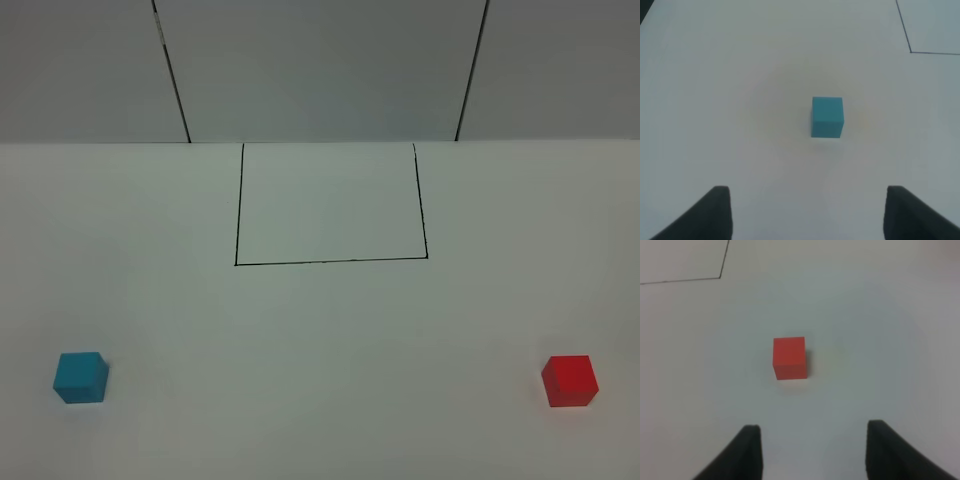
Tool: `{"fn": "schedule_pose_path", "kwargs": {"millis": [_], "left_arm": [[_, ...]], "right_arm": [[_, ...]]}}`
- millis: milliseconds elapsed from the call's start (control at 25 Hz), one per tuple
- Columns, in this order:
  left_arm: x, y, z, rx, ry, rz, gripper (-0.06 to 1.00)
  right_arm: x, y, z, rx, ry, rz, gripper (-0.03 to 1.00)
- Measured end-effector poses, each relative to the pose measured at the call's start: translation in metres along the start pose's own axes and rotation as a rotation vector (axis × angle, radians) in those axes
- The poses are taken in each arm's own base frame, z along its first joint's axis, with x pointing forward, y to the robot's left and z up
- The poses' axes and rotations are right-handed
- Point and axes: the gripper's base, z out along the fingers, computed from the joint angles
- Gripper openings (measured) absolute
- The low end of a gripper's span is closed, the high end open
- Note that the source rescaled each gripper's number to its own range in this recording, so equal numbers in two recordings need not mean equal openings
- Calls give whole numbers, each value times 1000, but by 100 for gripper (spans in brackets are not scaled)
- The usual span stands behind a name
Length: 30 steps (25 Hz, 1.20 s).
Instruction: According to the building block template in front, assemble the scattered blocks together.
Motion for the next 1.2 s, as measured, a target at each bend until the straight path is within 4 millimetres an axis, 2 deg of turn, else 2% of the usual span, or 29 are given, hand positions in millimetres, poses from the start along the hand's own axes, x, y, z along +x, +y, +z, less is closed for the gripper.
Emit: {"fn": "schedule_pose_path", "kwargs": {"millis": [240, 400, 840, 1200], "left_arm": [[-21, 0, -10, -6, -101, 2, 63], [-39, 1, -5, -5, -61, 3, 63], [-73, 6, 43, -4, 107, 5, 63], [-109, 8, 65, -1, 177, 2, 63]], "right_arm": [[0, 0, 0, 0, 0, 0, 6], [0, 0, 0, 0, 0, 0, 6], [0, 0, 0, 0, 0, 0, 6], [0, 0, 0, 0, 0, 0, 6]]}}
